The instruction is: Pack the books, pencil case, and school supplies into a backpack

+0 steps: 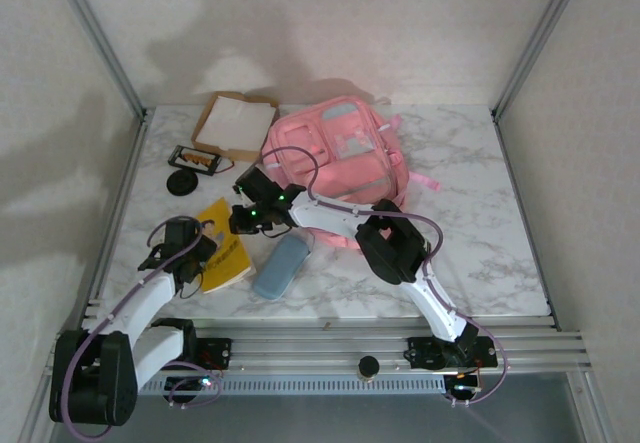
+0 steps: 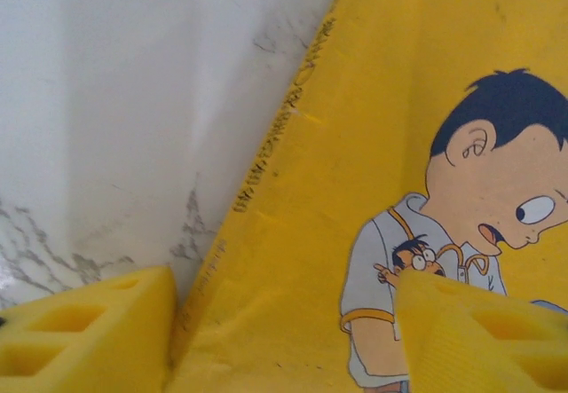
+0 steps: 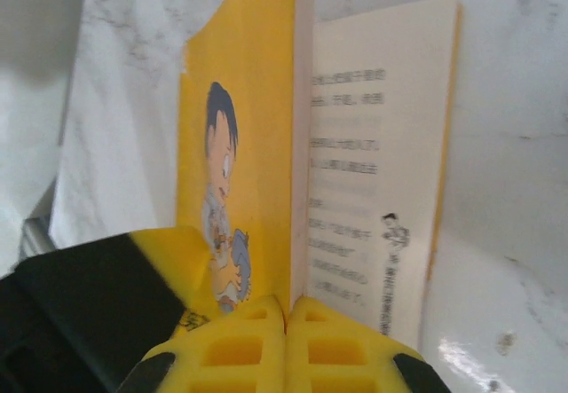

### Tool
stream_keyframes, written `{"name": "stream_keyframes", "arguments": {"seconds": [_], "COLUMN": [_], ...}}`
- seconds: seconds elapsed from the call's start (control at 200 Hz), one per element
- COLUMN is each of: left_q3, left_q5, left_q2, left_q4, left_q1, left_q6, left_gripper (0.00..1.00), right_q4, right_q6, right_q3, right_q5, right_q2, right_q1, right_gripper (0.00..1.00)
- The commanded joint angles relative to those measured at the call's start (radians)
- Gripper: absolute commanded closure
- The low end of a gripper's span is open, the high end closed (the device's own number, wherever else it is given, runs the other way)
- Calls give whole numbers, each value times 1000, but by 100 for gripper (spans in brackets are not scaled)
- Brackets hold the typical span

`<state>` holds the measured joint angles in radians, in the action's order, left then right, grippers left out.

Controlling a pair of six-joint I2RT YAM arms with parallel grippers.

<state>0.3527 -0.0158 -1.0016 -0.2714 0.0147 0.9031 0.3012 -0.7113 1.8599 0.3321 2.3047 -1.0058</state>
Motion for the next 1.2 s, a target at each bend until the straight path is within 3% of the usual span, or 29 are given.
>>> {"name": "stream_keyframes", "arguments": {"seconds": [0.0, 0.235, 0.406, 0.596, 0.716, 0.826, 1.036, 1.197], "left_q3": [62, 191, 277, 313, 302, 272, 303, 353], "left_q5": [0, 57, -22, -308, -505, -613, -685, -665], "left_q2": [24, 44, 57, 111, 135, 161, 107, 67], "left_q4": [-52, -138, -170, -85, 37, 180, 301, 322], "left_q1": [14, 10, 10, 10, 17, 28, 133, 231], "left_q6": [-13, -69, -135, -175, -133, -64, -41, -59], "left_gripper": [30, 12, 2, 2, 6, 8, 13, 17], "right_q4": [-102, -135, -184, -152, -146, -143, -188, -216], "right_q6": [-2, -2, -19, -7, -13, -10, -60, -88], "right_q3": [-15, -51, -142, -183, -212, -239, -297, -337], "right_q5": [66, 92, 163, 244, 330, 385, 489, 533], "right_q2": [-94, -214, -329, -443, -499, -544, -616, -637], "right_q1": [-1, 55, 114, 195, 254, 295, 356, 385], "right_gripper": [100, 100, 100, 100, 100, 100, 100, 100]}}
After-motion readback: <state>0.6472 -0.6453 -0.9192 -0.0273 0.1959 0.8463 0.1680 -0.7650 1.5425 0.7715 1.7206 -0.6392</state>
